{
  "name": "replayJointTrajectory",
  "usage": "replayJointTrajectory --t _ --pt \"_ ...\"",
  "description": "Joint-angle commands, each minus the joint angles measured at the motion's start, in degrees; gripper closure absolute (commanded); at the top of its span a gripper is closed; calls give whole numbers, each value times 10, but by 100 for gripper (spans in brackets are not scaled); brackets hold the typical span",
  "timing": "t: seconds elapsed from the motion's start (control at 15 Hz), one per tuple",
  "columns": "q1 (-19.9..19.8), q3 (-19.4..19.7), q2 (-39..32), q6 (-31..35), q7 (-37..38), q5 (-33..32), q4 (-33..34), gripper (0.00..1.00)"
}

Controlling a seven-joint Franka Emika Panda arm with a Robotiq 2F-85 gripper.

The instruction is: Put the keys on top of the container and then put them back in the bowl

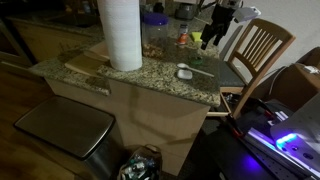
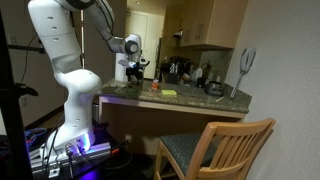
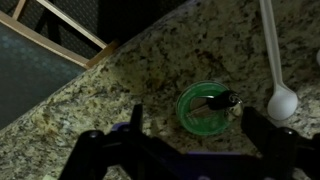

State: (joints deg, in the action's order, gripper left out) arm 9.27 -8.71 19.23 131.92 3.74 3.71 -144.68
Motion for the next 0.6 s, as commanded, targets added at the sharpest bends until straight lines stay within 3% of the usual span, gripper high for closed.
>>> replayJointTrajectory --t 0.0,0.33,0.53 --pt "4 -2 -4 11 0 7 -2 0" --pt "12 -44 -4 76 48 -24 -19 0" --pt "10 -60 -3 44 70 -48 -21 0"
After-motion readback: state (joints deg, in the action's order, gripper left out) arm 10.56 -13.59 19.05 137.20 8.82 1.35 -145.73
